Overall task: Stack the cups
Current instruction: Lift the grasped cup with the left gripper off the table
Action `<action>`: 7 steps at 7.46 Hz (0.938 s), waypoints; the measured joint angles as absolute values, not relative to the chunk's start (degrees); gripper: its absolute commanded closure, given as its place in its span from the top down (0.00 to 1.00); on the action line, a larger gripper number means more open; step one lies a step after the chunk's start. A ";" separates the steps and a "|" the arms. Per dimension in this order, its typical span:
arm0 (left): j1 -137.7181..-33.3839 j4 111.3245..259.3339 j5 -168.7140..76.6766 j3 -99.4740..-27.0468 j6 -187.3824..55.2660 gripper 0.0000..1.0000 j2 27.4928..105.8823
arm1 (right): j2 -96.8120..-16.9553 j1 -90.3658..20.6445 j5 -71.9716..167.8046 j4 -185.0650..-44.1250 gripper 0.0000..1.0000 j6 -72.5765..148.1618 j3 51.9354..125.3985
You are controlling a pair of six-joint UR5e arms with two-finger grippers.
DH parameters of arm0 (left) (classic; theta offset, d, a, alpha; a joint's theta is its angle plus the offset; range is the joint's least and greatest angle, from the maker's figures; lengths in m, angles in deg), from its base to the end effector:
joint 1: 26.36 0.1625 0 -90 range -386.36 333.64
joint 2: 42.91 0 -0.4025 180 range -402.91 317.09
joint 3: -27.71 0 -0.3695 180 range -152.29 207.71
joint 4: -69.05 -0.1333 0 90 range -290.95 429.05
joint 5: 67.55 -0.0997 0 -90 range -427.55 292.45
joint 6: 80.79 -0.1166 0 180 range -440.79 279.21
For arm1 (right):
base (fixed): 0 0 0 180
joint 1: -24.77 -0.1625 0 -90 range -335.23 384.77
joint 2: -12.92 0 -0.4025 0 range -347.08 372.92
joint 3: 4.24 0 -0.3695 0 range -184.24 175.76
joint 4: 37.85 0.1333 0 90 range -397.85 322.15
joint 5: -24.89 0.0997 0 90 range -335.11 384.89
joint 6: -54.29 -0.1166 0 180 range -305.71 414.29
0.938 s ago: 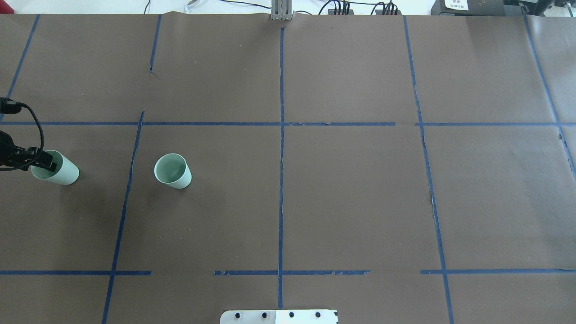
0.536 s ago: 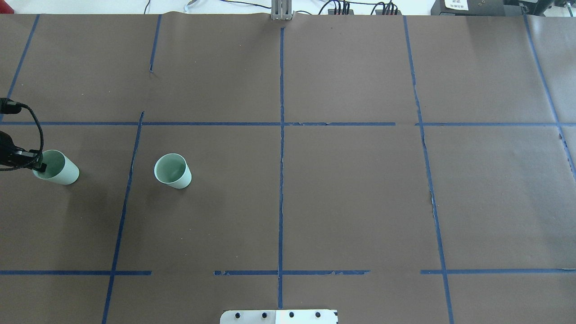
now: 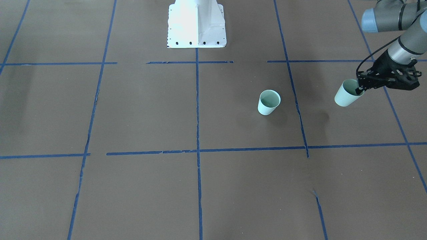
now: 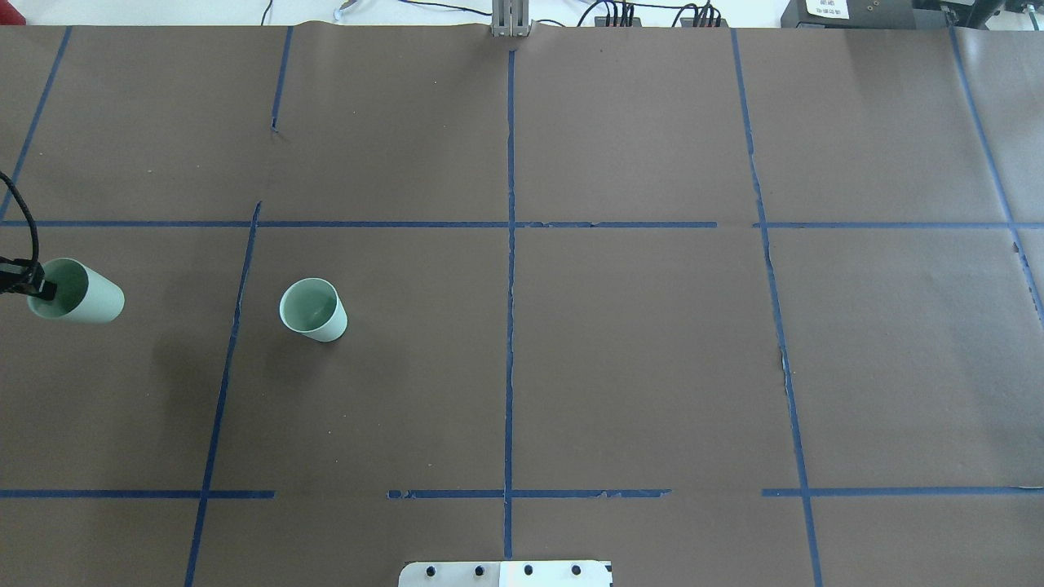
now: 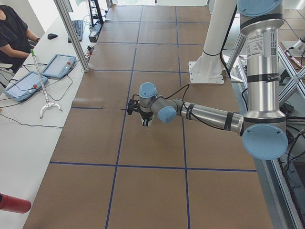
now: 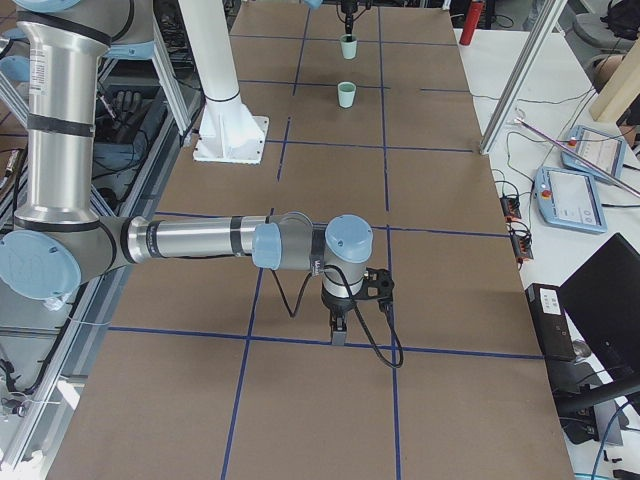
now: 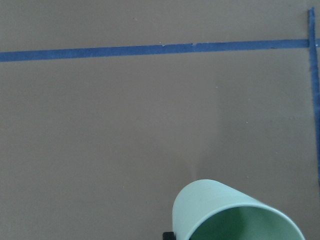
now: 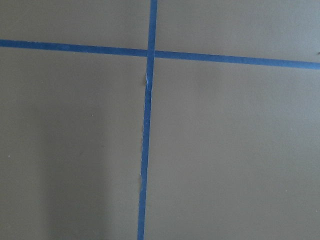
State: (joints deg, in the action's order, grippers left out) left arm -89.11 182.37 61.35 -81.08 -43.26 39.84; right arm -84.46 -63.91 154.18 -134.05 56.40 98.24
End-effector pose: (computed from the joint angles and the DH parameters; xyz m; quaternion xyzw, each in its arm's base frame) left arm 0.1503 -0.4230 0.5053 0.0683 0.4196 0.0187 0.9050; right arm 0.0499 -0.4155 0.6210 -0.0067 -0.3362 -0.0250 0.9414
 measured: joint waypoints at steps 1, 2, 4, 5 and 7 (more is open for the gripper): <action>-92.69 175.25 61.35 -84.69 -46.80 0.00 40.79 | -84.46 -63.91 154.18 -134.05 1.00 56.38 98.26; -95.94 165.43 61.30 -88.56 -49.97 0.00 43.82 | -84.46 -63.91 154.18 -134.03 1.00 56.37 98.27; -97.94 144.10 61.13 -93.50 -51.26 0.00 55.57 | -84.46 -63.91 154.18 -134.04 1.00 56.34 98.29; -96.06 138.27 61.12 -94.00 -48.81 0.00 60.83 | -84.46 -63.91 154.18 -134.04 1.00 56.34 98.29; -88.78 135.12 61.26 -93.09 -39.70 0.00 67.97 | -84.46 -63.91 154.18 -134.08 1.00 56.39 98.27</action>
State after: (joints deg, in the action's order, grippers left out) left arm -88.78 135.12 61.26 -93.09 -39.70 67.97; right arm -84.46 -63.91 154.18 -134.08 56.39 98.27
